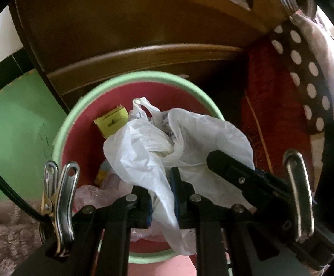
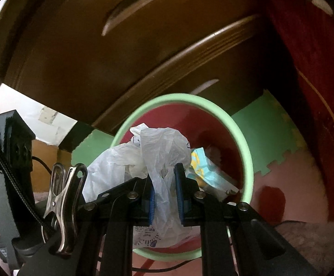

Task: Collect trash
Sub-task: 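Open the right tool to drop the white bag into the bin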

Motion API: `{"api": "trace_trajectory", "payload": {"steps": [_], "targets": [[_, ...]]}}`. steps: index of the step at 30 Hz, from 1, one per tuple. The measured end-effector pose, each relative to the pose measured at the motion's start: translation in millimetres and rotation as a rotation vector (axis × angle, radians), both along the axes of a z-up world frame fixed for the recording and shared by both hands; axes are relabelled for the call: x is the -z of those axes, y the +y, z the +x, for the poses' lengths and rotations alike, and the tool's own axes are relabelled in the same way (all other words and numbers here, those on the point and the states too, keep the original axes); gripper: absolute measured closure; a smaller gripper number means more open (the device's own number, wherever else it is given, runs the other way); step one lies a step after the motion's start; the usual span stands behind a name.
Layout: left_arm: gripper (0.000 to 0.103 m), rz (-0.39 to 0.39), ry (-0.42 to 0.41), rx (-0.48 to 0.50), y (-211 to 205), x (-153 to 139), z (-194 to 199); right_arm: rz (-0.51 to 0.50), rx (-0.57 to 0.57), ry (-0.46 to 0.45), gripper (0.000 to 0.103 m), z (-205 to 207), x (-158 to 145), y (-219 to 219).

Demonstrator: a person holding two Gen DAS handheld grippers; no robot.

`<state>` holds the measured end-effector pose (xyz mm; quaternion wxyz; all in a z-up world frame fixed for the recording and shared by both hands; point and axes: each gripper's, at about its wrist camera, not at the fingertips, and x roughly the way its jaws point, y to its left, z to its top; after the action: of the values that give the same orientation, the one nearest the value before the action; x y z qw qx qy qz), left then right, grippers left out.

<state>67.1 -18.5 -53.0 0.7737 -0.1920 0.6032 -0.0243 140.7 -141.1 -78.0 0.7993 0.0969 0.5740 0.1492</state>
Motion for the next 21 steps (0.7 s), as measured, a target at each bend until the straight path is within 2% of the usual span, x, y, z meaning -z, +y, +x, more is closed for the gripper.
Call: {"api": "trace_trajectory", "payload": {"steps": [10,14,21], "targets": [[0.090,-0.043,0.044,-0.032,9.7,18.2,3.4,0.002,0.029,0.041,0.087,4.7,17.5,-7.2],[0.090,-0.039,0.043,-0.039,13.4,20.6,6.5,-0.002,0.033,0.043,0.087,5.2,22.2,-8.8],[0.084,-0.019,0.052,-0.065,14.4,20.4,4.2,-0.015,0.064,0.051,0.087,12.2,29.6,-11.2]]}}
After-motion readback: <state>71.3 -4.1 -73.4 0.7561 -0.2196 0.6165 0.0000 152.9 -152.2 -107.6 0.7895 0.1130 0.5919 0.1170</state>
